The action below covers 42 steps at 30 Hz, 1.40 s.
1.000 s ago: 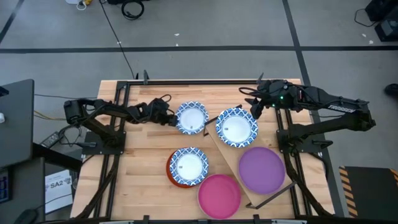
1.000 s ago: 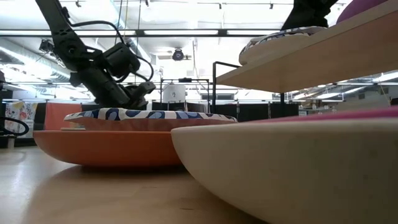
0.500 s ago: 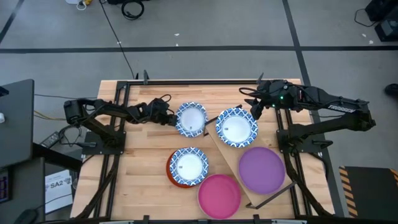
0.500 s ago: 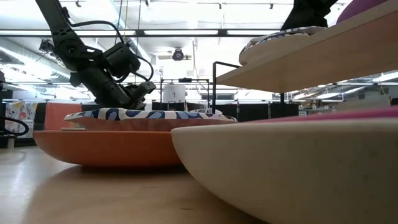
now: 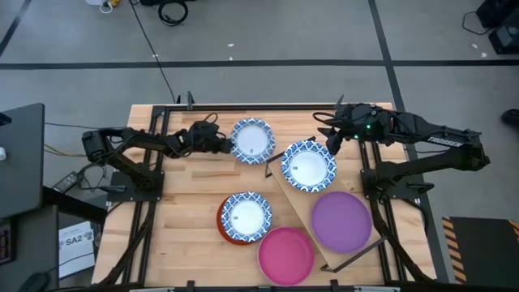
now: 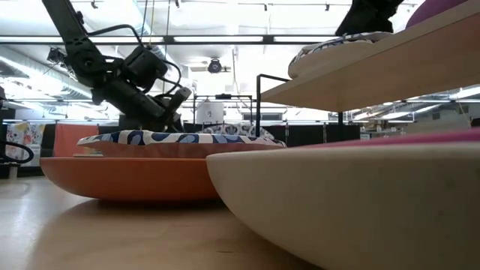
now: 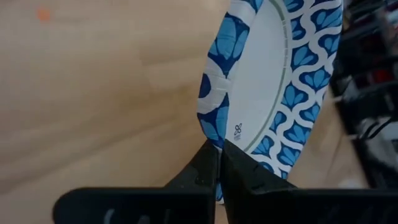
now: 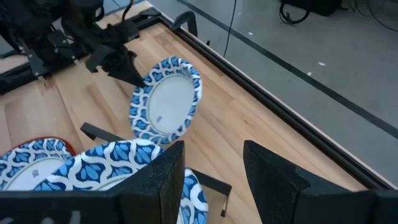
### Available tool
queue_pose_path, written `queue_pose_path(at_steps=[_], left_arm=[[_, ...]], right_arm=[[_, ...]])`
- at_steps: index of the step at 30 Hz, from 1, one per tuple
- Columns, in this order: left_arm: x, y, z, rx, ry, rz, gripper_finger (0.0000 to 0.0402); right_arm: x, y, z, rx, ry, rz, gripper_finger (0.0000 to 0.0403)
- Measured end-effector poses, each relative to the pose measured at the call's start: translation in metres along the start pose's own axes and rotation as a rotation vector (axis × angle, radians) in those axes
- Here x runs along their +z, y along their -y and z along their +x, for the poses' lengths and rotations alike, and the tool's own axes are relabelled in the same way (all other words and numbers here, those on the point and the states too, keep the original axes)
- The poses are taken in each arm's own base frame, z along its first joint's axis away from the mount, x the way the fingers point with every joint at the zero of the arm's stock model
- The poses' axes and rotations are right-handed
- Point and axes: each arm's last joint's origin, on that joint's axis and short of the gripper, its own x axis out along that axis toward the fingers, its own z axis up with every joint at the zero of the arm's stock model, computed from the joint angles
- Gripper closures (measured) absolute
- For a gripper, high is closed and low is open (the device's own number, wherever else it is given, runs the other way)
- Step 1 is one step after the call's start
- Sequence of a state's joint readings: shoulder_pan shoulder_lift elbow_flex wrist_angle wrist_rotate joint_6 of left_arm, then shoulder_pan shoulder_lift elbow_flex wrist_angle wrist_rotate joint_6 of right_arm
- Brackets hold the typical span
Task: Place and stack plates onto a shelf
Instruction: Stack the white bowl on top of the white bowls on the shelf
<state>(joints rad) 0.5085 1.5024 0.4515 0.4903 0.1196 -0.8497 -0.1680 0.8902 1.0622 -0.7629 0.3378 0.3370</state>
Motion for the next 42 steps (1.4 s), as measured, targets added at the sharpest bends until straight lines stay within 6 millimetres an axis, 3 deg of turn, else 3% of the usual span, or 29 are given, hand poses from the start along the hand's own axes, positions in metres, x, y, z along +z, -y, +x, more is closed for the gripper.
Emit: queue_pose_path(at_steps=[8, 17, 27, 35, 42], left_arm=[[0.022, 0.004, -0.003, -0.099, 0.167, -0.004, 0.0390], [0.040, 0.020, -0.012, -0.260, 0.380, 0.049, 0.0390], [0.042, 0.022, -0.013, -0.280, 0.405, 0.055, 0.0390], [0.042, 0.023, -0.013, -0.284, 0.406, 0.059, 0.0390], [0.041, 0.023, -0.013, -0.290, 0.399, 0.063, 0.0390]], right_arm=[[0.010, -0.006, 0.013, -0.048, 0.078, 0.023, 0.0233], [0.028, -0.007, 0.054, -0.107, 0.159, 0.087, 0.0233], [0.053, -0.008, 0.101, 0.024, 0.325, 0.108, 0.0233], [0.050, -0.004, 0.136, 0.013, 0.301, 0.113, 0.0233], [0.048, 0.001, 0.152, 0.065, 0.261, 0.125, 0.0233]])
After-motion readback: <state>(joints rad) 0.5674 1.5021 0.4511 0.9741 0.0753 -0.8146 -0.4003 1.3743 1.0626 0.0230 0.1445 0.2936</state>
